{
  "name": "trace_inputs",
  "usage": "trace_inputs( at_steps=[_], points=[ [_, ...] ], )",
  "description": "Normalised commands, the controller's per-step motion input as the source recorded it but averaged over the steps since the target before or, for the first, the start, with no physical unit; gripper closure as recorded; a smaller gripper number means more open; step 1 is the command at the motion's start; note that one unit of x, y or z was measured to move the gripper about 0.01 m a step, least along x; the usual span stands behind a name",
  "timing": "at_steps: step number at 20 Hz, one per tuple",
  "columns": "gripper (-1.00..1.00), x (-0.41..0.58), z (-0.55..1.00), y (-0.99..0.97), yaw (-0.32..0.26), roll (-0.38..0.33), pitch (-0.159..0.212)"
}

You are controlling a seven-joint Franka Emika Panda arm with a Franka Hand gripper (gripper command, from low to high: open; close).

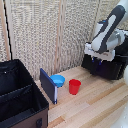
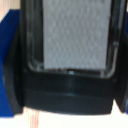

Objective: Please move the gripper into proximity with the fryer handle. Once close enough, gingerly grasp the handle and gently tug the fryer basket open in your direction.

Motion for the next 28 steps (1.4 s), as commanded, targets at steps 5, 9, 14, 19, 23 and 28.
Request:
trace_inputs(
  at_steps=[5, 9, 14, 19, 23, 28],
  points=[
    [1.0, 0.0, 0.03, 0.7, -0.193, -0.001, -0.04],
    [1.0, 0.17, -0.05, 0.52, -0.218, -0.006, -0.006],
    [1.0, 0.225, -0.12, 0.45, -0.221, 0.0, 0.0],
    [1.0, 0.469, -0.09, 0.39, -0.139, 0.0, 0.051],
    [1.0, 0.365, -0.01, 0.23, -0.042, -0.004, 0.126],
    [-1.0, 0.066, 0.28, 0.05, -0.106, -0.015, 0.065]
  ],
)
